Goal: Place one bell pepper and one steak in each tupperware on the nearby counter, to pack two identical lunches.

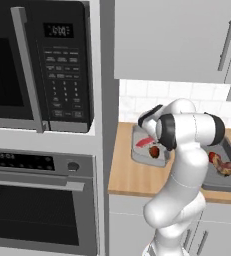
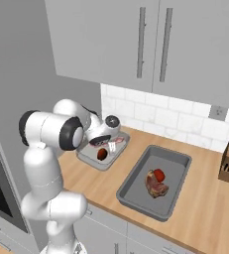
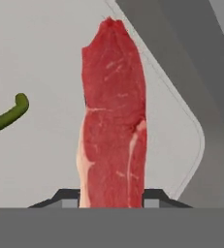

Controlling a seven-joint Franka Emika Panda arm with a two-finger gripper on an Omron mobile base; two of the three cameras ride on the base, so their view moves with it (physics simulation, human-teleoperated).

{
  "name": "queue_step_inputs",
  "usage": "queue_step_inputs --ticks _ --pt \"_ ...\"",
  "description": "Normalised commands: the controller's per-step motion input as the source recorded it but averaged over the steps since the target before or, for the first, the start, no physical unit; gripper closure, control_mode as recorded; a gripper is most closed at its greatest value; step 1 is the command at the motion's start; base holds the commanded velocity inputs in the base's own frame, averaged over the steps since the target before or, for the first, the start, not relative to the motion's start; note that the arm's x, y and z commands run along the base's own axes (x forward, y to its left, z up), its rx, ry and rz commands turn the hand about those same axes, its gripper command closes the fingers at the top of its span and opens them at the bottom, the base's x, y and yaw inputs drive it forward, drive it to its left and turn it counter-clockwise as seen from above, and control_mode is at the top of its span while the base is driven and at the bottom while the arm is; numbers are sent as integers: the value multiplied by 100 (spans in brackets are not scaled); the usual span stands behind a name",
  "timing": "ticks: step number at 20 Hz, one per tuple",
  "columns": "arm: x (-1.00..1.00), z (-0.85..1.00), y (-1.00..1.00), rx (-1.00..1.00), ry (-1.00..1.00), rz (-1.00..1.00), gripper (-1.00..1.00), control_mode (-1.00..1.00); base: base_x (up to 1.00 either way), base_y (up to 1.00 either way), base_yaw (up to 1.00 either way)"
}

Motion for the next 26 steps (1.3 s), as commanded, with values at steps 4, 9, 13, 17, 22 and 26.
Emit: queue_step_inputs --ticks 4,9,13,17,22,26 --pt "0 0 0 -15 0 26 100 -100 0 0 0" --pt "-22 73 0 -10 -1 18 -100 -100 0 0 0" --pt "-27 99 0 -7 -3 13 -100 -100 0 0 0" --pt "-18 66 0 -10 0 10 -100 -100 0 0 0" --pt "-74 34 0 -8 -2 8 -100 -100 0 0 0" --pt "-100 31 0 -2 -11 5 -100 -100 0 0 0"
